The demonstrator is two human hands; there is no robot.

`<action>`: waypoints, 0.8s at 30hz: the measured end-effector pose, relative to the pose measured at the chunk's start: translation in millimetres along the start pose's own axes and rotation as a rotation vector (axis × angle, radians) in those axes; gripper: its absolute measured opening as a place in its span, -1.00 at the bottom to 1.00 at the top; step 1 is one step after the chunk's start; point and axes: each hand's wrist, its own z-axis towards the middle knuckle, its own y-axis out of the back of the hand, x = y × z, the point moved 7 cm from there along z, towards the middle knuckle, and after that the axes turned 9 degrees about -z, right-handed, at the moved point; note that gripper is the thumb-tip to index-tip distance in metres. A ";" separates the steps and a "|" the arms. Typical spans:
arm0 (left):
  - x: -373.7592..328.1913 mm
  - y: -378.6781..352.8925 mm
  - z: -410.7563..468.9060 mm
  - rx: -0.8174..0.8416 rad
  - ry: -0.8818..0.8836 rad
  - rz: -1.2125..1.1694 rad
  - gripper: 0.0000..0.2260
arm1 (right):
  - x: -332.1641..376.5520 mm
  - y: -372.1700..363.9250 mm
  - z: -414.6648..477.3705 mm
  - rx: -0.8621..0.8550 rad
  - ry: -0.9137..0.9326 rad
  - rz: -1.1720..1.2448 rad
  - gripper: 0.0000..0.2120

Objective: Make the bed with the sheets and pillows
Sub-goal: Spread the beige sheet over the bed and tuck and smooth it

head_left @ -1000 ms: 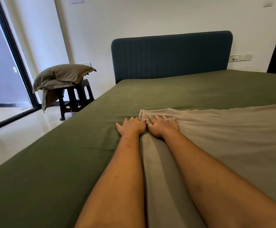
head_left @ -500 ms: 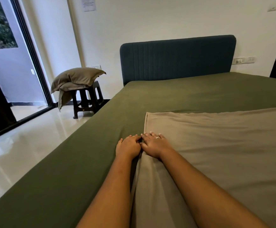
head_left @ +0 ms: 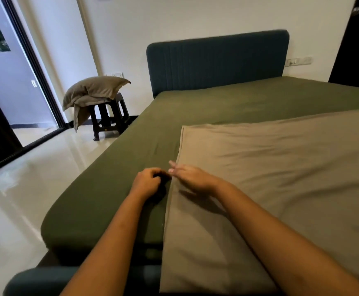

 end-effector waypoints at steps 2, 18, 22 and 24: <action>-5.6 -1.7 -8.9 0.017 0.004 -0.001 -0.72 | -32.3 23.8 -10.1 -0.144 -0.123 -0.423 -0.43; -78.0 -25.0 -4.5 0.011 0.186 -0.141 -0.71 | 16.7 19.7 -75.8 -0.094 -0.024 -0.055 -0.68; -143.3 -114.1 -36.5 0.080 -0.055 0.005 -0.67 | -86.6 60.2 -124.8 -0.238 -0.348 -0.645 -0.56; -158.0 -168.8 -60.2 0.263 -0.148 0.212 -0.61 | -139.0 82.0 -168.7 -0.304 -0.493 -0.675 -0.51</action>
